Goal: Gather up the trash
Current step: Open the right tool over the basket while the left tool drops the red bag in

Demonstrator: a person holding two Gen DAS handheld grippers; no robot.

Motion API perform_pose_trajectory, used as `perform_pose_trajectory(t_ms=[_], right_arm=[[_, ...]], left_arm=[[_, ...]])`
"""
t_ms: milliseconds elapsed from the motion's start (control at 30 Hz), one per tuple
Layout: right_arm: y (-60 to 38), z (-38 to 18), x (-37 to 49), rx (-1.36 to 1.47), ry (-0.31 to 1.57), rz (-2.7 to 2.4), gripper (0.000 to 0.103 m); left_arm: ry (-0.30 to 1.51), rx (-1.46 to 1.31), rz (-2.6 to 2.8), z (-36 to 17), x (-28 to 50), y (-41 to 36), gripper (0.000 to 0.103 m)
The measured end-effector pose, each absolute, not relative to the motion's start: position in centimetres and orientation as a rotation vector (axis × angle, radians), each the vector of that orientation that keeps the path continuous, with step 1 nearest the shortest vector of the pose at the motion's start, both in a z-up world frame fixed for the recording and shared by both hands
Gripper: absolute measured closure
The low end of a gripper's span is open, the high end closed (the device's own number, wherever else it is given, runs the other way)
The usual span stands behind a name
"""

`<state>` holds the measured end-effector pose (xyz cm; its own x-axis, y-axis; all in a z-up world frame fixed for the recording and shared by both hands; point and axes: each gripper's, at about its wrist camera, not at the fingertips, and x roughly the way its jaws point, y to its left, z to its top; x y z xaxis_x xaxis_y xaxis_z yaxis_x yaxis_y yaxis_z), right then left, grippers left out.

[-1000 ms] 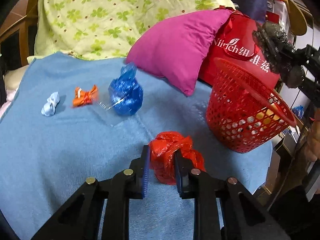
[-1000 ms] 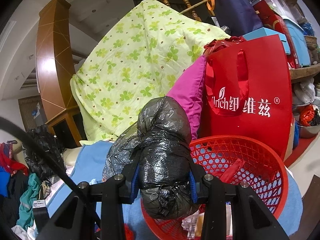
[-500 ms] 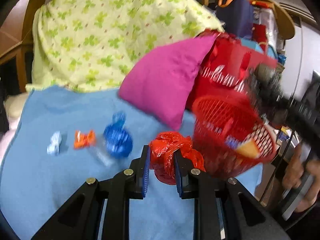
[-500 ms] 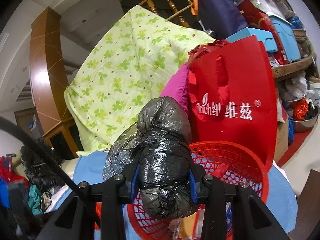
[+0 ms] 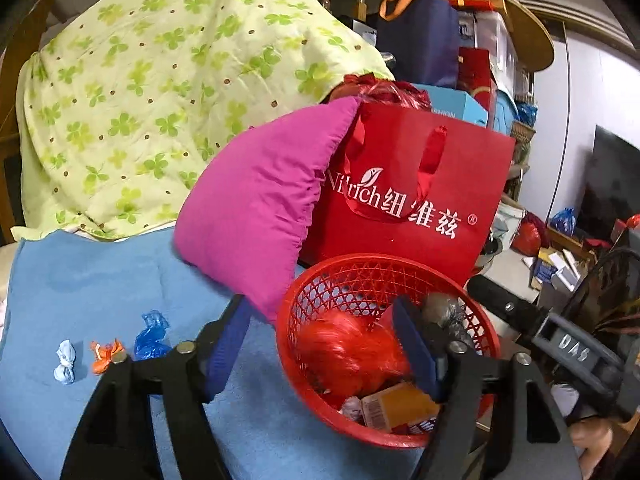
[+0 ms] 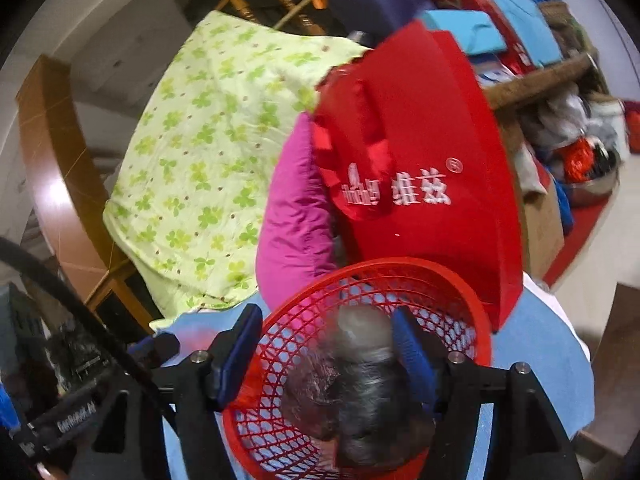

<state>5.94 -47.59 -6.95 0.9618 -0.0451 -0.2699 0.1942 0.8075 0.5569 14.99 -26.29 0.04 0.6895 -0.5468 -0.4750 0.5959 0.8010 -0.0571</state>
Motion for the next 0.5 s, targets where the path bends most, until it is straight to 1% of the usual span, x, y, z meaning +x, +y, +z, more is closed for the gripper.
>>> perform_pose_trajectory(t_ms=[100,233,500], right_arm=[[-48.2,-7.3,5.6,0.647,0.244,-0.145,0.031],[-47.6,-6.6,5.1,0.612,0.197,-0.179,0.031],[-41.9,-4.0,4.0,0.395,0.037,-0.113,0.031]], left_arm=[[0.528,0.114,-0.646,-0.7,15.3,-26.5,0.028],[0.566,0.086,-0.633,-2.0,15.5,-24.5,0.027],[0.636,0.022,-0.494,-6.4,15.3,-15.8,0.025]])
